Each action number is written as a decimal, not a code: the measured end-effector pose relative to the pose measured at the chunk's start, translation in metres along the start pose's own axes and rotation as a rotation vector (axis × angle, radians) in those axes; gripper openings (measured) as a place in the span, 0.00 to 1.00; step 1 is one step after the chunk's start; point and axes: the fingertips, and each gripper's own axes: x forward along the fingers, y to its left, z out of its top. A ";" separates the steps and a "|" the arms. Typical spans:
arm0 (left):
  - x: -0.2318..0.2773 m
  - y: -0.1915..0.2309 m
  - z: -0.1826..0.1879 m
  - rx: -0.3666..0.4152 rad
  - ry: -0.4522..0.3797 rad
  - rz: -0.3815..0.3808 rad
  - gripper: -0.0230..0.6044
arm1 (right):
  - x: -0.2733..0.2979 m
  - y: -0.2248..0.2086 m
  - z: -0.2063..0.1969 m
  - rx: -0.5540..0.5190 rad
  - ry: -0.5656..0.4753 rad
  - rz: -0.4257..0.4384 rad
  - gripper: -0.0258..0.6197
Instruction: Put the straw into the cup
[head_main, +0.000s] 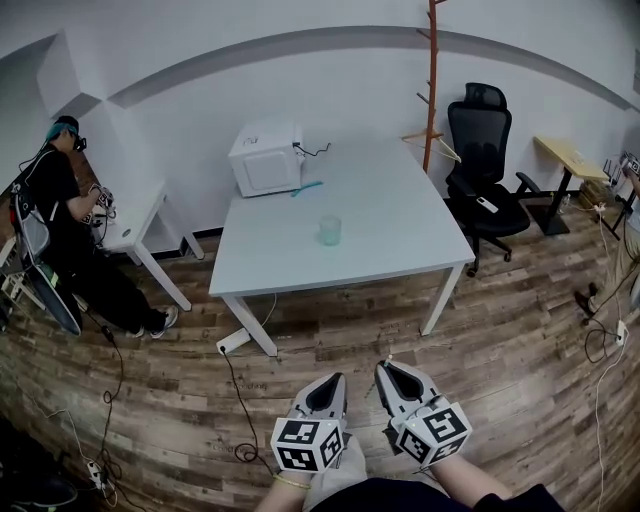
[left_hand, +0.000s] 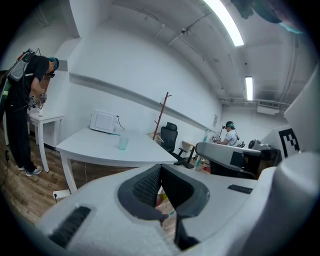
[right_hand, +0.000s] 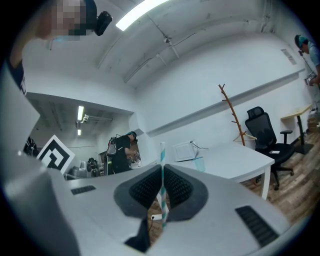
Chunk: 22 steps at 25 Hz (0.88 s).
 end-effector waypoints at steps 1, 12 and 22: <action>0.004 0.006 0.003 -0.001 0.003 -0.002 0.07 | 0.008 0.000 0.001 0.000 0.001 -0.001 0.09; 0.040 0.075 0.044 -0.008 0.018 -0.017 0.07 | 0.092 -0.006 0.019 -0.010 0.000 -0.032 0.09; 0.074 0.118 0.069 -0.009 0.022 -0.049 0.07 | 0.147 -0.017 0.026 -0.018 -0.007 -0.069 0.09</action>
